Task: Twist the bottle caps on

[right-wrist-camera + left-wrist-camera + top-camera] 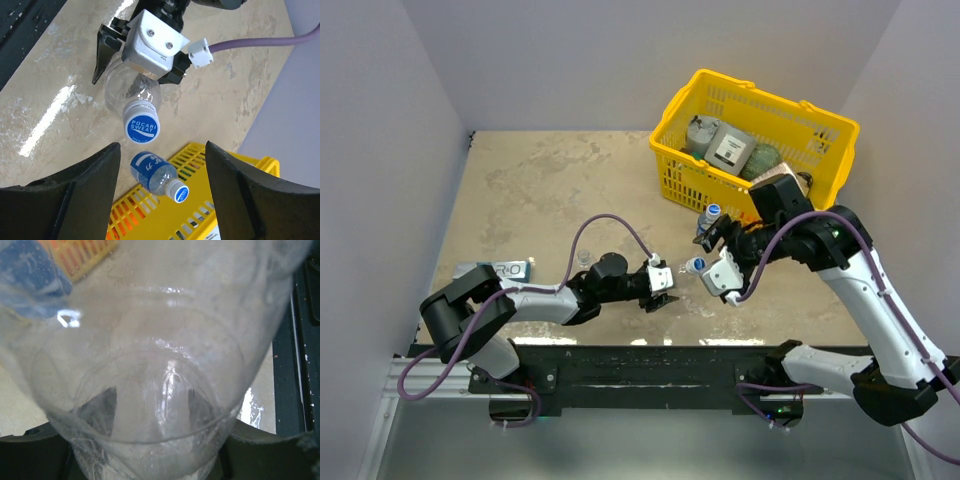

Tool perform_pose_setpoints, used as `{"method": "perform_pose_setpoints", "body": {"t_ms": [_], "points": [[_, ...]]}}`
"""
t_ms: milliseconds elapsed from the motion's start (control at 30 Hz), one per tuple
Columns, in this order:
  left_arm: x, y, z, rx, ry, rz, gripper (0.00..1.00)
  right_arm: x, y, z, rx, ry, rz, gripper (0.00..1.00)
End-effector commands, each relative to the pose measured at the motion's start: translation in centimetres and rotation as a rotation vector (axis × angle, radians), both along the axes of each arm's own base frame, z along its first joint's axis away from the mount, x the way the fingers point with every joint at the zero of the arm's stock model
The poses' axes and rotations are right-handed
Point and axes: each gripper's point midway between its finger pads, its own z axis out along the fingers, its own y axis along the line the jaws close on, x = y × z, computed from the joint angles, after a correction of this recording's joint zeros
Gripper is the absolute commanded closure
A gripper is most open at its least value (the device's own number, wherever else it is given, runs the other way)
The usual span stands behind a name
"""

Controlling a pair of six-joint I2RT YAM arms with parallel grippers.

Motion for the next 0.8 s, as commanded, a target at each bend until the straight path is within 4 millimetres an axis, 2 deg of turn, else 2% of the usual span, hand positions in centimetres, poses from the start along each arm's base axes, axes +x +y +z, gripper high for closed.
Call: {"method": "perform_pose_setpoints", "body": {"t_ms": [0, 233, 767], "points": [[1.1, 0.0, 2.1, -0.044, -0.044, 0.029, 1.0, -2.0, -0.4, -1.3, -0.033, 0.032, 0.083, 0.32], [1.4, 0.0, 2.1, -0.039, -0.063, 0.034, 1.0, -2.4, -0.4, -3.1, -0.071, 0.055, 0.112, 0.38], [2.2, 0.1, 2.3, -0.029, -0.107, 0.052, 1.0, -1.7, 0.6, -4.4, -0.116, 0.105, 0.132, 0.59]]}}
